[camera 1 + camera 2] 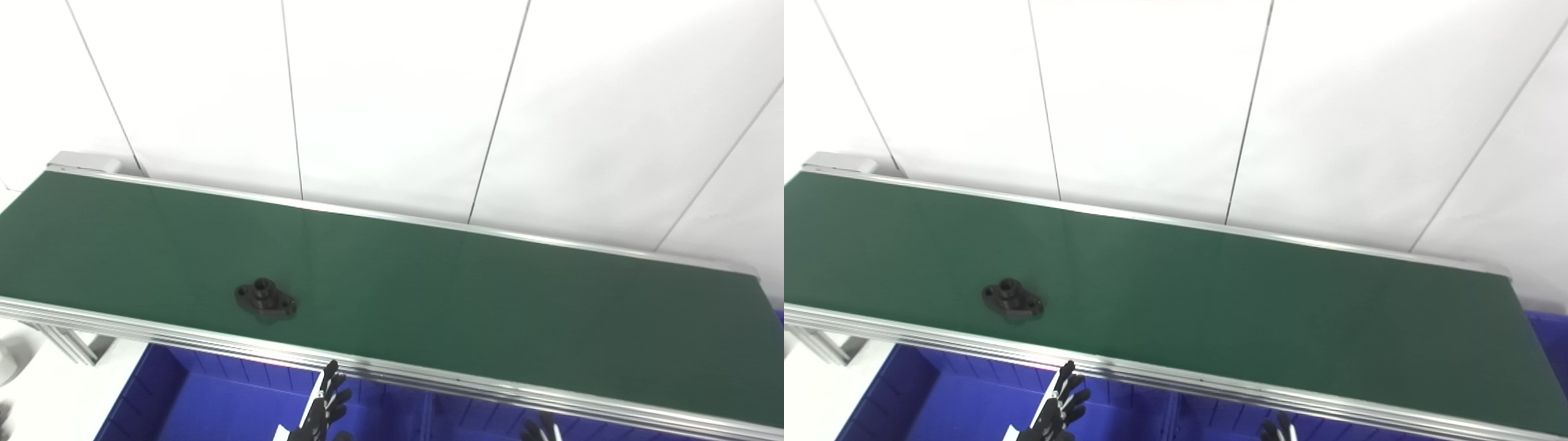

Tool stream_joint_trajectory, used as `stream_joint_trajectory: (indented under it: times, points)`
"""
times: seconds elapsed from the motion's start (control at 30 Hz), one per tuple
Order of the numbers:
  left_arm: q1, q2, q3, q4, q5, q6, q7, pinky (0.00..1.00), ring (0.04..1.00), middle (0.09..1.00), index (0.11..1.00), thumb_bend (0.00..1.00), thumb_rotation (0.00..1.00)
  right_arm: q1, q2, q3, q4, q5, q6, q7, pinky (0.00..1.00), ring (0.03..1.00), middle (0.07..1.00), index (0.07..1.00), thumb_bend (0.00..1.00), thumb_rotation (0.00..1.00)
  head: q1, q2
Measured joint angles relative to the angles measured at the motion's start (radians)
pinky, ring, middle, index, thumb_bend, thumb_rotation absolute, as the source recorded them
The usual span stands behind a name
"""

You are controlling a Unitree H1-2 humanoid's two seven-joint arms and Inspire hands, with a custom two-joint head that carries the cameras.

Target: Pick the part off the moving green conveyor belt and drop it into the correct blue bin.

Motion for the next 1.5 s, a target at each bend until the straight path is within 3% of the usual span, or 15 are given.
stream_joint_trajectory:
  times: [0.3,0.4,0.43,0.47,0.5,0.57,0.8,1.17,1.5]
  points:
    - [-0.006,0.0,0.0,0.022,0.009,-0.015,0.015,0.82,0.875,0.939,0.992,0.58,0.87,0.006,-0.003,0.007,-0.069,-0.032,0.0,-0.006,1.0,0.943,0.932,0.987,0.63,1.0,-0.001,0.009]
    - [-0.006,0.001,0.0,0.022,0.008,-0.015,0.015,0.81,0.878,0.943,0.993,0.6,0.86,0.006,-0.01,0.017,-0.111,-0.102,-0.001,-0.021,0.94,0.935,0.93,0.96,0.62,0.9,-0.018,0.023]
    - [-0.006,0.001,0.0,0.022,0.008,-0.015,0.015,0.81,0.878,0.944,0.995,0.61,0.86,0.004,-0.012,0.016,-0.122,-0.144,-0.001,-0.027,0.93,0.929,0.928,0.952,0.61,0.76,-0.032,0.034]
    - [-0.007,0.001,0.0,0.022,0.008,-0.015,0.014,0.82,0.878,0.944,0.996,0.62,0.86,0.001,-0.014,0.013,-0.137,-0.196,-0.002,-0.032,0.92,0.925,0.927,0.948,0.61,0.69,-0.038,0.04]
    - [-0.007,0.001,0.0,0.021,0.007,-0.014,0.014,0.82,0.881,0.945,0.999,0.62,0.86,-0.006,-0.014,0.008,-0.152,-0.246,-0.003,-0.037,0.91,0.914,0.918,0.94,0.67,0.57,-0.05,0.051]
    - [-0.007,0.002,0.0,0.02,0.007,-0.011,0.01,0.84,0.888,0.95,1.0,0.64,0.87,-0.027,-0.011,-0.011,-0.181,-0.337,0.0,-0.036,0.88,0.898,0.904,0.911,0.76,0.44,-0.076,0.069]
    - [-0.006,0.001,0.0,-0.028,-0.013,0.009,0.001,0.86,0.894,0.94,1.0,0.69,0.92,-0.138,0.034,-0.044,-0.231,-0.52,0.101,0.003,0.76,0.838,0.863,0.849,0.87,0.27,-0.121,0.097]
    - [-0.006,0.002,-0.005,-0.041,-0.009,0.029,-0.007,0.89,0.907,0.949,1.0,0.67,0.96,-0.304,0.046,-0.056,-0.244,-0.721,0.336,0.125,0.7,0.775,0.815,0.814,0.91,0.29,-0.143,0.109]
    - [-0.006,0.002,-0.005,-0.042,0.006,0.03,-0.008,0.88,0.896,0.948,1.0,0.68,0.97,-0.47,0.04,-0.02,-0.159,-0.786,0.436,0.198,0.69,0.743,0.776,0.792,0.92,0.32,-0.137,0.109]
